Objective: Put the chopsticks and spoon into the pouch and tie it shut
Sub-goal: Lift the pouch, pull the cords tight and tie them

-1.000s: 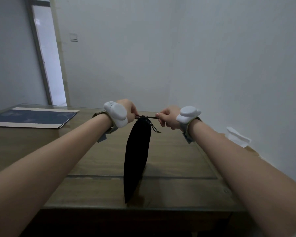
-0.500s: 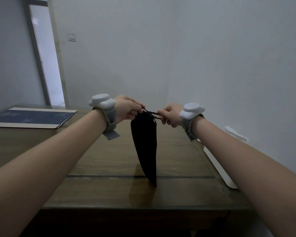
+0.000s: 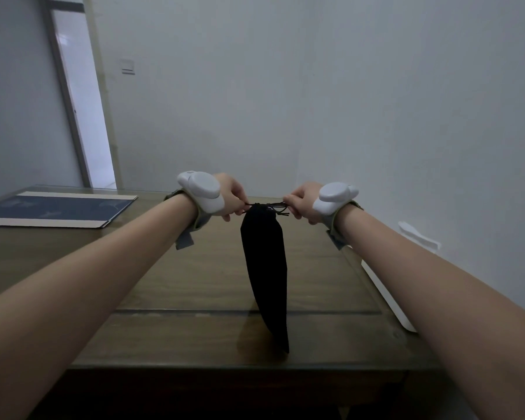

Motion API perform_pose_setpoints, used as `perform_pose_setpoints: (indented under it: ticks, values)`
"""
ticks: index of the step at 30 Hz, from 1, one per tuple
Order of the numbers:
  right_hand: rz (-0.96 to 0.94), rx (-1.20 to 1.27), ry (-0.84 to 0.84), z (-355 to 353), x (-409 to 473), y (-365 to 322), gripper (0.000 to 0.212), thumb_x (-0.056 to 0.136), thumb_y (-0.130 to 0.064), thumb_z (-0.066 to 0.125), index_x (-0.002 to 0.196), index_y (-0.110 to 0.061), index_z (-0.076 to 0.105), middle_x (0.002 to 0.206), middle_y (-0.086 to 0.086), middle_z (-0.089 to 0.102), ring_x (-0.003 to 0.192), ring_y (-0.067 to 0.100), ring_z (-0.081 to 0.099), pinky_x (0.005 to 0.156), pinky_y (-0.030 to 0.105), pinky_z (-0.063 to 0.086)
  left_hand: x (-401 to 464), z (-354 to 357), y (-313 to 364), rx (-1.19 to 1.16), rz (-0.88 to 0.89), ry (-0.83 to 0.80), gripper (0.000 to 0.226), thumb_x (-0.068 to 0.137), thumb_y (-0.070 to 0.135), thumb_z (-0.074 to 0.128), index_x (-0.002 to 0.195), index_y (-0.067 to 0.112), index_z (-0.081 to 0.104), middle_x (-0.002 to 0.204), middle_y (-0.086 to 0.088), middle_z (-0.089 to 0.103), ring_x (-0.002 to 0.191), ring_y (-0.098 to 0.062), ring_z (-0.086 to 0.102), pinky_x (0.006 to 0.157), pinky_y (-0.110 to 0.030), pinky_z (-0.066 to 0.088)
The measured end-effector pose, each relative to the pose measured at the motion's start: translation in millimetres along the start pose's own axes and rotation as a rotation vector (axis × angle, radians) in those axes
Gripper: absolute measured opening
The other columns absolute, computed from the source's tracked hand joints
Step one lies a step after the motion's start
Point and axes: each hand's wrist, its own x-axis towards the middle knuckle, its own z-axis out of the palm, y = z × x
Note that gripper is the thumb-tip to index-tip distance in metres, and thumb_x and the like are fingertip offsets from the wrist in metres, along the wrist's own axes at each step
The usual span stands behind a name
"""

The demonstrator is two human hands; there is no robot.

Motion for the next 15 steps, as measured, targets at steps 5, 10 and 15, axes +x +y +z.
perform_pose_setpoints:
  ticks: [5,10,15]
  values:
    - [-0.082,-0.181,0.085,-2.4,3.9,3.7,0.043,0.094,-0.028,0.039,0.052,-0.019,0.041,0.05,-0.004,0.045,0.044,0.014,0.037,0.05,0.025,0.03,-0.8,-1.8,1.6,-0.03,0.015,0.034,0.019,0.083,0.009,0.051,0.074,0.017,0.066,0.062,0.007,0.059,0.042,-0.006,0.053,0.052,-0.017,0.042]
    - [-0.224,-0.025,0.133,-6.0,5.9,2.2,0.041,0.095,-0.03,0.044,0.055,-0.02,0.049,0.056,-0.001,0.046,0.056,0.016,0.046,0.058,0.024,0.037,-2.5,1.6,-0.4,-0.259,0.005,0.101,0.029,0.082,0.0,0.047,0.096,0.005,0.071,0.067,-0.004,0.057,0.049,-0.012,0.041,0.038,-0.009,0.035]
    - [-0.159,0.493,0.02,-1.5,9.8,-8.5,0.039,0.097,-0.02,0.045,0.06,-0.011,0.055,0.063,0.004,0.058,0.05,0.01,0.062,0.047,0.019,0.051,-2.1,10.0,6.1,-0.353,0.049,0.065,0.021,0.083,0.013,0.056,0.097,0.014,0.072,0.063,0.001,0.051,0.059,-0.018,0.04,0.051,-0.024,0.034]
